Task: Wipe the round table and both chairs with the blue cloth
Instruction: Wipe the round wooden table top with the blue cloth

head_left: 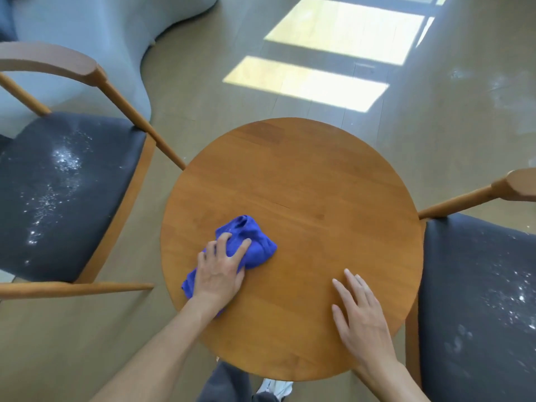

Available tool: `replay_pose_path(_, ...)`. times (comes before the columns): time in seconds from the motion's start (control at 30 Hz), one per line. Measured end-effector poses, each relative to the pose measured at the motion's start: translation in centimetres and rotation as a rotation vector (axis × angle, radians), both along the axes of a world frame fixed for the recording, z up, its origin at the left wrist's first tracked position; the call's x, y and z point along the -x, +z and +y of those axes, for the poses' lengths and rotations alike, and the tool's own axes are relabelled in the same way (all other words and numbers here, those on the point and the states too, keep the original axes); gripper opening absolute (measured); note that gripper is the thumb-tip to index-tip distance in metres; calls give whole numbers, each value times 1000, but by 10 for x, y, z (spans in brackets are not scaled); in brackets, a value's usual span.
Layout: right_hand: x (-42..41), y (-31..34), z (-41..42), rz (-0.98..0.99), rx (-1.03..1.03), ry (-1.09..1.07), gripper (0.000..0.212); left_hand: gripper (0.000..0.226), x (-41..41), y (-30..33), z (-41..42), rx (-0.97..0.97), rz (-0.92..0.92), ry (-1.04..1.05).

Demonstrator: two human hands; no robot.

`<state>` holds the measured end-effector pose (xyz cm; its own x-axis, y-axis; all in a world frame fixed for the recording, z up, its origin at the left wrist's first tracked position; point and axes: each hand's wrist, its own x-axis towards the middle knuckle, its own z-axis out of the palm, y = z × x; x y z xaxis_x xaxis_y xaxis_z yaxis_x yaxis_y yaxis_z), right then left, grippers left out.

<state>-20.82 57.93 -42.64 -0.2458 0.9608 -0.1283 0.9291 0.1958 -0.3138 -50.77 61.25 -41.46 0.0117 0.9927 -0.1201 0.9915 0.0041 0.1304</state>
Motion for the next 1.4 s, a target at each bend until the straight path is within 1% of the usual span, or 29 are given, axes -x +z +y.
replay_pose_path(0.07, 11, -5, 10, -29, 13, 27, 52, 69, 41, -1, -1, -40, -24, 169)
replay_pose_path(0.13, 30, -9, 23, -18, 17, 57, 61, 65, 57, -3, -2, -63, -66, 294)
replay_pose_path(0.23, 60, -11, 45, 7, 9, 125, 65, 62, 53, -13, -4, -106, -154, 331)
replay_pose_path(0.3, 75, -14, 61, 0, 2, 179, 64, 61, 55, -21, 5, -144, -211, 403)
replay_pose_path(0.37, 86, -16, 79, -14, -9, 203, 62, 59, 62, -27, 26, -189, -231, 480)
replay_pose_path(0.47, 106, -21, 106, -31, -41, 214, 52, 53, 74, -32, 70, -213, -232, 464)
replay_pose_path(0.53, 123, -23, 128, -64, -52, 194, 57, 49, 82, -35, 99, -228, -227, 417)
replay_pose_path(0.67, 143, -28, 158, -82, -26, 119, 64, 49, 89, -40, 134, -234, -232, 398)
replay_pose_path(0.77, 135, -32, 160, -108, -33, 106, 67, 49, 90, -41, 150, -256, -244, 408)
replay_pose_path(0.87, 115, -32, 168, -139, 0, -72, 72, 49, 84, -41, 171, -254, -255, 400)
replay_pose_path(0.93, 110, -30, 169, -155, 16, -78, 74, 49, 74, -40, 196, -245, -272, 385)
replay_pose_path(1.0, 112, -28, 168, -140, 17, -67, 75, 50, 53, -39, 227, -227, -303, 341)
replay_pose_path(1.07, 114, -29, 167, -132, 7, -73, 75, 51, 23, -40, 259, -200, -324, 225)
replay_pose_path(1.17, 114, -29, 168, -137, 18, -86, 75, 50, -38, -40, 293, -169, -345, -42)
replay_pose_path(1.3, 112, -30, 168, -105, 15, -91, 74, 53, -116, -34, 305, -123, -352, -451)
replay_pose_path(1.33, 110, -31, 169, -96, 9, -91, 75, 53, -124, -34, 305, -92, -357, -526)
replay_pose_path(1.4, 106, -31, 169, -79, -6, -79, 75, 52, -122, -34, 307, -52, -359, -601)
